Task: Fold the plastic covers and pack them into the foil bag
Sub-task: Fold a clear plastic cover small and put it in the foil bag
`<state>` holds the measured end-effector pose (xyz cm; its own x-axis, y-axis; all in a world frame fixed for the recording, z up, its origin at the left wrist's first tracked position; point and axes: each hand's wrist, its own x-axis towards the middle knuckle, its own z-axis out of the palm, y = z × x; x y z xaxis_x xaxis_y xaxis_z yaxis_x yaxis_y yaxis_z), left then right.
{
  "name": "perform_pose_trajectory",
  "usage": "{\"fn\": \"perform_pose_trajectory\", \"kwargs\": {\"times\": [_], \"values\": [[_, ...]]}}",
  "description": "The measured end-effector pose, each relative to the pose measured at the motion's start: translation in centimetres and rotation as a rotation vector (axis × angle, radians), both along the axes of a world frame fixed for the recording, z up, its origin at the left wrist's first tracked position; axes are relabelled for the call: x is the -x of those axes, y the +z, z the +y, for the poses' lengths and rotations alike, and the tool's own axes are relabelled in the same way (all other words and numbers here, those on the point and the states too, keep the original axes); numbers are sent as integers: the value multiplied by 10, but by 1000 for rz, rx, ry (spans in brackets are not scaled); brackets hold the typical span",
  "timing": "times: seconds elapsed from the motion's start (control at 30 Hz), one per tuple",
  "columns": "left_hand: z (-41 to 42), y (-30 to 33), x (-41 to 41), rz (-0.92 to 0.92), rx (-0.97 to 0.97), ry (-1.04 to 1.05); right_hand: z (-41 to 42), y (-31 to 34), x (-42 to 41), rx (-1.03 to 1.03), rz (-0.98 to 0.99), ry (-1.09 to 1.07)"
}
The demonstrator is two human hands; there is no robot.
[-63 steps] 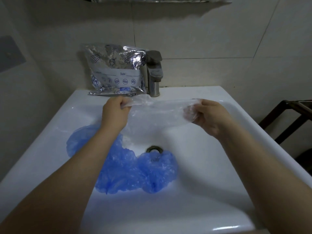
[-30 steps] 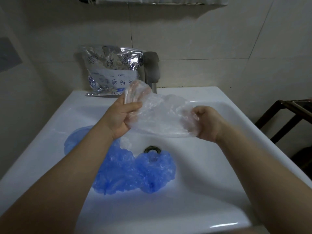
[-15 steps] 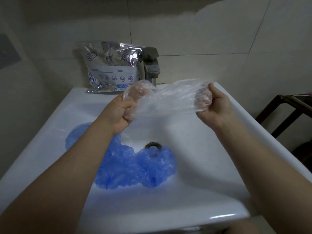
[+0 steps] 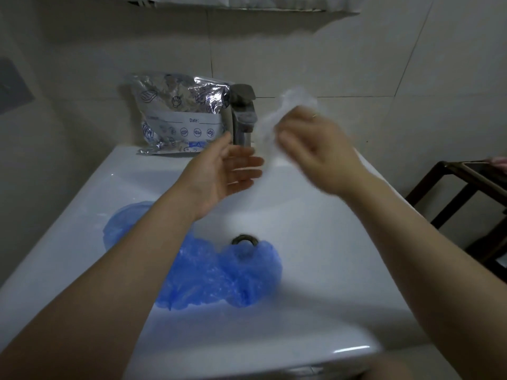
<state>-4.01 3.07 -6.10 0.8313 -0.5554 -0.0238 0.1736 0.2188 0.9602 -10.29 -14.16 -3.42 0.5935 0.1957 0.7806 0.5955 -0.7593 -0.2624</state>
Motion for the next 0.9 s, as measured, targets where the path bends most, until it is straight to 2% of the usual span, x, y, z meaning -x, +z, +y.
{"fn": "perform_pose_trajectory", "kwargs": {"times": [0.03, 0.1, 0.2, 0.37, 0.43, 0.6, 0.67, 0.73, 0.8, 0.87, 0.9], "values": [[-2, 1, 4, -6, 1, -72, 8, -7, 0, 277, -74, -51], [-6, 1, 10, -30, 14, -148, 20, -19, -1, 546, -75, -75], [-6, -5, 9, -85, 6, -74, 30, -30, -4, 597, -19, -48], [-5, -10, 1, -74, 31, 122, 32, -41, -16, 627, -60, -37], [-3, -10, -2, -74, 73, 197, 30, -49, -17, 598, -17, -54], [1, -10, -11, -12, 205, 263, 20, -64, -11, 290, 62, -36], [1, -11, -12, 21, 198, 305, 16, -67, -7, 37, 36, -38], [2, -11, -14, -4, 138, 346, 11, -64, -6, -264, 73, -175], [5, -13, -17, -28, 87, 361, 9, -63, -7, -623, 293, -302], [5, -15, -17, -46, 53, 352, 7, -63, -7, -945, 667, -209], [4, -16, -16, -64, 34, 340, 7, -64, -7, -1041, 828, -108]]}}
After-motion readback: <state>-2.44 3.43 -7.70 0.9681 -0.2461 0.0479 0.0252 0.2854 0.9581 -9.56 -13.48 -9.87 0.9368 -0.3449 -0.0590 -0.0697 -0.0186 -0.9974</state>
